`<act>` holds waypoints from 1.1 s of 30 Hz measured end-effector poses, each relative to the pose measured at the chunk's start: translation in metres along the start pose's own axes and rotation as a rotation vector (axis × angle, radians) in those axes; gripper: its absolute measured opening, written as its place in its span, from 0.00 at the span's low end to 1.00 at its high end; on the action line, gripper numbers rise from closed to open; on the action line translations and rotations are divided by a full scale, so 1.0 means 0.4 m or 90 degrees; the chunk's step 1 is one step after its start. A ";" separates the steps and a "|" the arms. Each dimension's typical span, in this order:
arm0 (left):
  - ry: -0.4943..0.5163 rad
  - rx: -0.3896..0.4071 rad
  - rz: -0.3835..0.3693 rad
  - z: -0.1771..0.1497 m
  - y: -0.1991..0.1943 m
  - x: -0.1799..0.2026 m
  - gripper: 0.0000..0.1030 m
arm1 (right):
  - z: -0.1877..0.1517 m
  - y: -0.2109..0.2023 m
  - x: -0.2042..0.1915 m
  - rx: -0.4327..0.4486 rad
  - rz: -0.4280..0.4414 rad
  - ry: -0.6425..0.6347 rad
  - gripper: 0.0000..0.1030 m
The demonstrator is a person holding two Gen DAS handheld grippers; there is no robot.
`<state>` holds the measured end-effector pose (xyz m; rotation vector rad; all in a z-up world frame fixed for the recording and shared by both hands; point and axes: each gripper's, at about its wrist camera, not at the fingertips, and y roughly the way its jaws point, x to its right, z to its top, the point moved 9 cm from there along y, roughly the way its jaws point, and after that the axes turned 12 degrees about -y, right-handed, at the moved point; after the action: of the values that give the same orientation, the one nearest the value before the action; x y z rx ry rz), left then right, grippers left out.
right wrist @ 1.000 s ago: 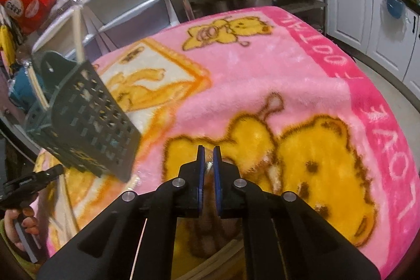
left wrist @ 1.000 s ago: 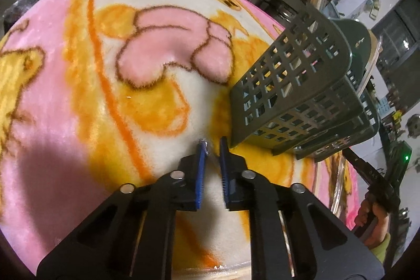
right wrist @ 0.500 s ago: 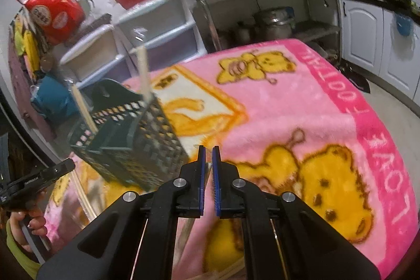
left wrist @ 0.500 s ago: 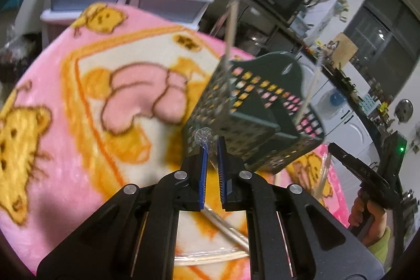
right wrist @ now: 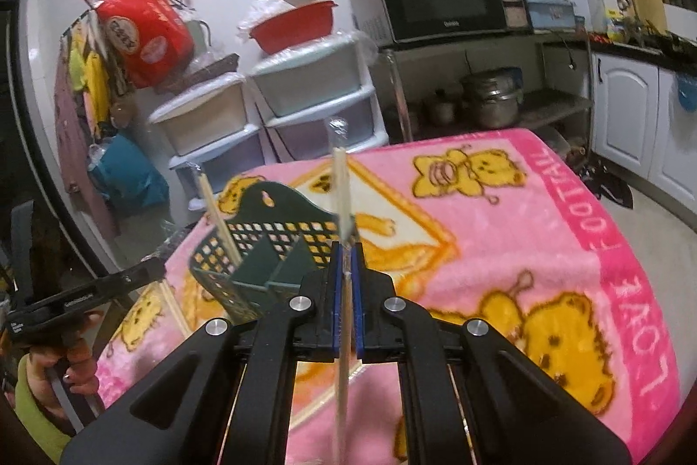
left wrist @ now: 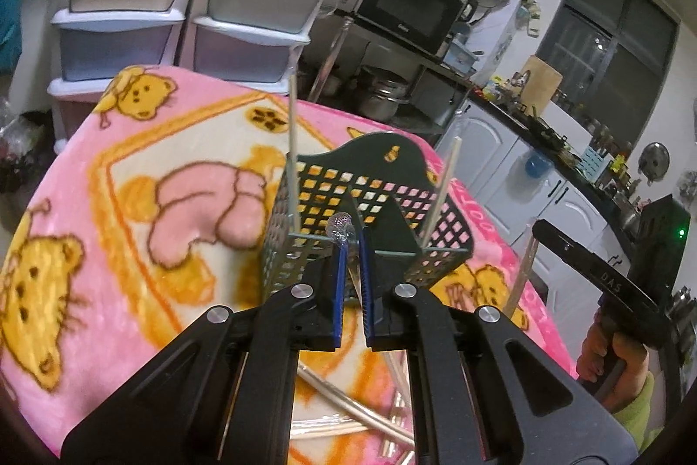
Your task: Organize utensils
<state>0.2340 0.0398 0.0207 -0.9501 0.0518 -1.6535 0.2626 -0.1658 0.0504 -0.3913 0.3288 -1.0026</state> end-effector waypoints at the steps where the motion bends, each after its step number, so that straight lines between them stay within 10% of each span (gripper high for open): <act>1: 0.004 0.002 -0.003 0.002 -0.003 0.008 0.03 | 0.005 -0.003 -0.005 0.004 0.003 -0.002 0.04; 33: 0.100 0.030 -0.076 0.042 -0.069 0.221 0.03 | 0.086 -0.124 -0.083 0.098 0.027 -0.033 0.04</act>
<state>0.2220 -0.0178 0.0944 -0.7995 0.0626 -1.8294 0.2242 -0.1552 0.1065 -0.2697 0.2104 -0.9676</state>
